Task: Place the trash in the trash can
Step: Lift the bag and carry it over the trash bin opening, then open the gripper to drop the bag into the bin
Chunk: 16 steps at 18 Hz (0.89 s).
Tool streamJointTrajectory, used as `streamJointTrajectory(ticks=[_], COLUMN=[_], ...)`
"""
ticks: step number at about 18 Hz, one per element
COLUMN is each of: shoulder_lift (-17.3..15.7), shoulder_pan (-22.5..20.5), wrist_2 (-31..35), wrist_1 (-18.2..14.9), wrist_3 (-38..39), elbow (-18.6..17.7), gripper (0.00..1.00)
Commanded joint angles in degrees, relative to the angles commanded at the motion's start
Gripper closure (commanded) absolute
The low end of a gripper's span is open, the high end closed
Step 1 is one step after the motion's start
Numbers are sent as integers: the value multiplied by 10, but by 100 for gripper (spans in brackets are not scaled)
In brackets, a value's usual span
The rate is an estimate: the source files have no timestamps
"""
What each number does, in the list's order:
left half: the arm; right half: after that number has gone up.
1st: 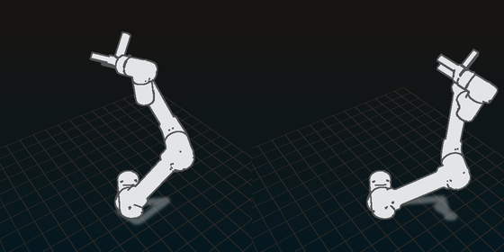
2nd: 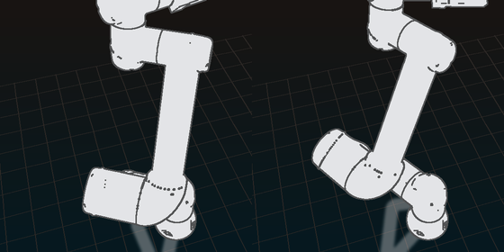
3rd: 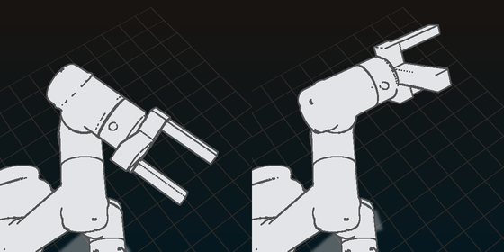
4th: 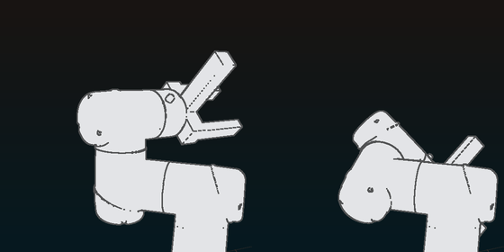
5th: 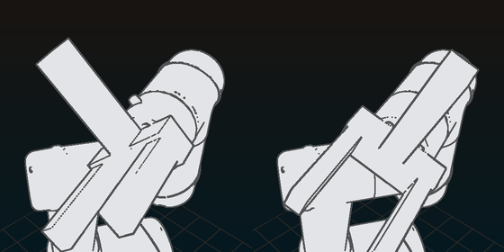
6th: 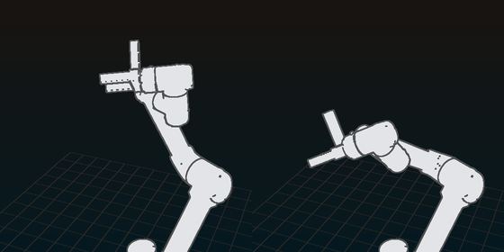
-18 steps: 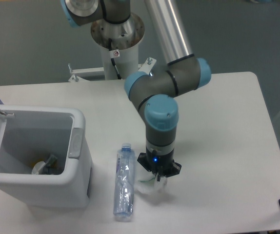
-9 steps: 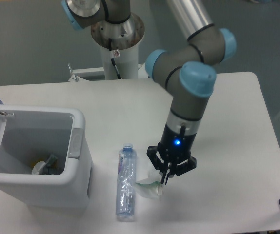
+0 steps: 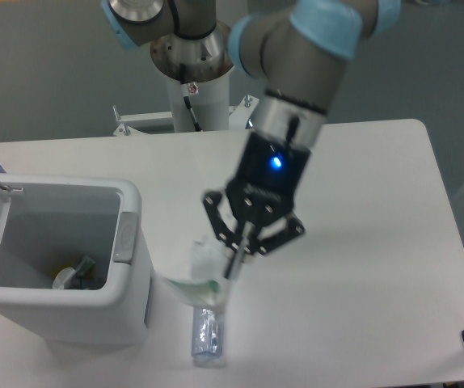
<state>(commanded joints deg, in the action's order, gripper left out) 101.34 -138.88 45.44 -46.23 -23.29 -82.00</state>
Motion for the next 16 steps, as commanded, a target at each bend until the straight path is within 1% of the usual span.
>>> streamJointTrajectory(ticks=[4, 5, 6, 7, 8, 9, 10, 13, 16], shoulder_lift=[-2, -4, -6, -8, -9, -11, -15, -16, -12], shoulder_pan=[57, 65, 72, 73, 74, 74, 75, 74, 62], wrist_2=[-11, -11, -9, -9, -9, -9, -9, -7, -4], wrist_1=[-2, -1, -1, -1, 0, 1, 0, 0, 0], wrist_3=[9, 17, 23, 22, 19, 17, 17, 17, 18], elbow=[-17, -28, -37, -44, -52, -56, -58, -59, -49], gripper=[100, 92, 73, 49, 30, 6, 0, 0, 0])
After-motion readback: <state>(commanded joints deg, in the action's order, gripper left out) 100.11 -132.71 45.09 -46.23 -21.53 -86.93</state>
